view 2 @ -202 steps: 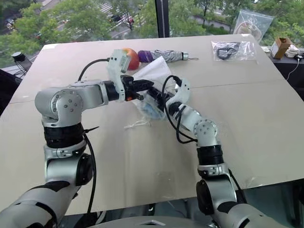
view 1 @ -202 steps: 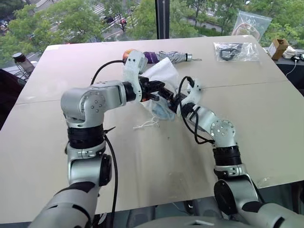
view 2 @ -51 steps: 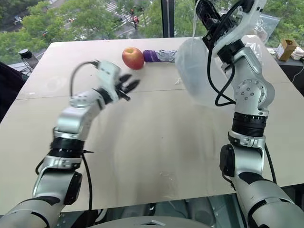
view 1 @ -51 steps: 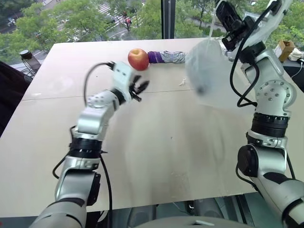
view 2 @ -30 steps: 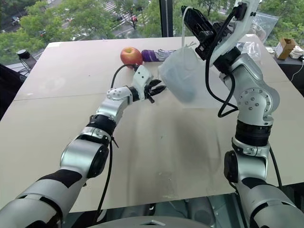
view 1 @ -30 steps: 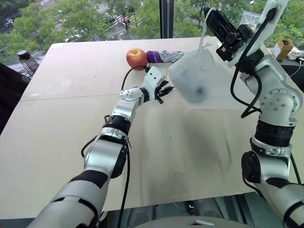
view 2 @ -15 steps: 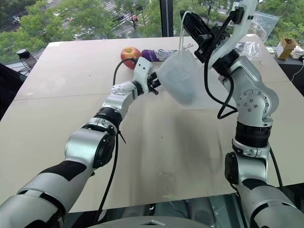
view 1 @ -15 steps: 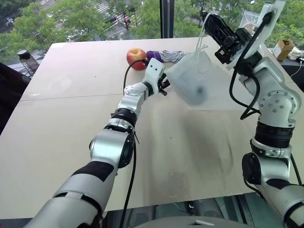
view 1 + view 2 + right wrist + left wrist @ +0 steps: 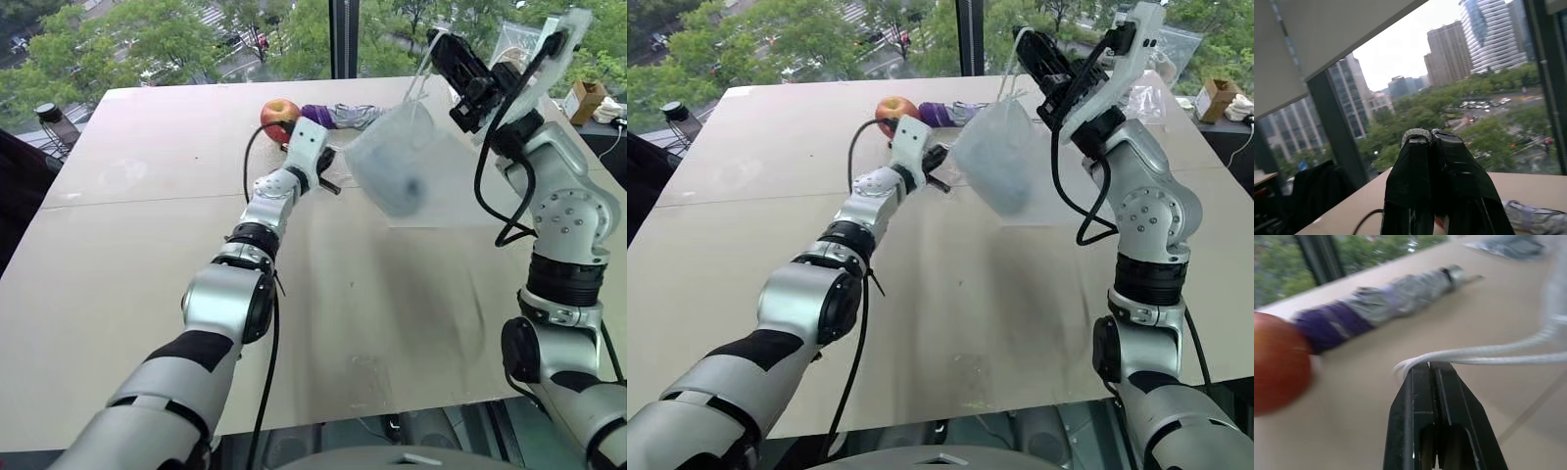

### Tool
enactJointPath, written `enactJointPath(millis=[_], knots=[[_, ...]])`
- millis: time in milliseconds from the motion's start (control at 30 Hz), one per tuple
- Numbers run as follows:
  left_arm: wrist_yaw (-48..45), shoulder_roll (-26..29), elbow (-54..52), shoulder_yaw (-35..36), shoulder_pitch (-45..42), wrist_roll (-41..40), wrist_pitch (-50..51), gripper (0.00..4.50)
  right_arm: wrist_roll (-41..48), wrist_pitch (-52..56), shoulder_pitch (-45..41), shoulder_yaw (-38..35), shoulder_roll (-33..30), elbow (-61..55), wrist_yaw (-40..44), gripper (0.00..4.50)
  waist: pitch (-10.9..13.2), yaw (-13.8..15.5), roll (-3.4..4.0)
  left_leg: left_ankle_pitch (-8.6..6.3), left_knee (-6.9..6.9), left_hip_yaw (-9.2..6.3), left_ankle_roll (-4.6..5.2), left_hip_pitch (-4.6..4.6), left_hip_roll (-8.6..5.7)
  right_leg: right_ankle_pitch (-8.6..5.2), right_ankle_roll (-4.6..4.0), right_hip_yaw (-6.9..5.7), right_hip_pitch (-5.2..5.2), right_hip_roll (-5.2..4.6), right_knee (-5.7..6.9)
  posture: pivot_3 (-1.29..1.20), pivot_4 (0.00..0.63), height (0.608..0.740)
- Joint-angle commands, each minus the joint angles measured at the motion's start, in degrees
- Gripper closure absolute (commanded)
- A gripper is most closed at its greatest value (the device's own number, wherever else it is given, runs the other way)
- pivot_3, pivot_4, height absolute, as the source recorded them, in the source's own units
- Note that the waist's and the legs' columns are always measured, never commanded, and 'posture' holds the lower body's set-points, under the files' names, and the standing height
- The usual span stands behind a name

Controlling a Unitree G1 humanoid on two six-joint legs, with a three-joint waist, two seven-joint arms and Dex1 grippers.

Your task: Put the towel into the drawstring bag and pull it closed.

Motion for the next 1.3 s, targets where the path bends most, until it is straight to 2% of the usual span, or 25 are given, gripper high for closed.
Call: enactJointPath(millis=[33, 233, 400, 433, 467, 667, 933, 1300], knots=[[5.5, 3.3, -6.8, 2.3, -2.8, -0.1, -3.2, 4.47, -2.4, -5.5, -3.5, -3.2, -0.7, 2.0, -2.0, 4.50, 0.0, 0.1, 0.00, 0.00, 0.00, -0.01, 0.00, 0.00, 0.00, 0.00, 0.00, 0.00, 0.00, 0.00, 0.00, 0.00, 0.150, 0.740], [5.4, 6.1, -13.3, 5.0, -1.7, -2.4, -0.8, 4.47, -2.9, -6.9, -4.6, -3.3, 0.3, 3.8, -2.1, 4.50, 0.0, 0.2, 0.00, 0.00, -0.07, 0.01, -0.01, -0.03, 0.00, 0.00, 0.00, 0.00, -0.02, -0.02, -0.04, 0.00, 0.150, 0.740], [-1.2, 3.9, -14.8, 2.5, 2.2, -2.3, 2.6, 4.47, -2.6, -6.1, -4.2, -2.1, 1.4, 2.8, -1.1, 4.50, 0.0, 0.1, 0.01, 0.00, -0.07, 0.02, -0.01, -0.01, -0.01, 0.00, 0.00, 0.00, -0.01, -0.02, -0.03, 0.00, 0.150, 0.740], [-2.8, 3.2, -15.2, 2.0, 2.8, -2.4, 3.1, 3.97, -2.4, -5.8, -4.1, -1.8, 1.4, 2.5, -0.9, 4.50, 0.0, 0.1, 0.01, 0.00, -0.06, 0.02, -0.01, 0.00, -0.01, 0.00, 0.00, 0.01, -0.01, -0.01, -0.01, 0.00, 0.150, 0.740], [-4.6, 2.5, -15.2, 1.2, 3.4, -2.1, 3.6, 3.69, -2.2, -5.4, -3.9, -1.6, 1.3, 2.0, -0.6, 4.50, 0.0, 0.2, 0.01, 0.00, -0.05, 0.03, -0.01, 0.01, -0.01, 0.00, 0.00, 0.01, -0.01, -0.01, 0.00, 0.00, 0.150, 0.740], [-15.2, -1.4, -8.7, -4.6, 4.1, 1.1, 2.8, 0.93, 1.4, -0.2, -1.4, 0.7, 0.5, -3.1, 2.8, 4.50, 0.0, 0.0, 0.01, 0.00, -0.04, 0.02, 0.00, -0.03, -0.01, 0.00, 0.00, 0.00, -0.02, 0.00, -0.02, 0.00, 0.150, 0.740], [-14.6, -5.4, 2.2, -1.2, -2.5, 0.4, 2.3, 0.93, 3.0, 2.1, 1.1, 1.3, 0.1, -7.5, 3.0, 4.50, 0.0, 0.0, 0.00, 0.00, 0.04, 0.02, 0.00, -0.03, -0.01, 0.00, 0.00, 0.00, -0.01, 0.00, 0.02, 0.00, 0.150, 0.740], [-8.1, -8.0, 6.2, 2.5, -6.8, 0.3, 5.1, 0.93, 3.3, 2.6, 2.9, 0.8, -0.3, -10.7, 0.8, 4.50, 0.0, 0.0, 0.00, 0.00, 0.02, 0.00, 0.00, -0.03, -0.01, 0.00, 0.00, -0.01, -0.01, 0.00, 0.00, 0.00, 0.150, 0.740]])
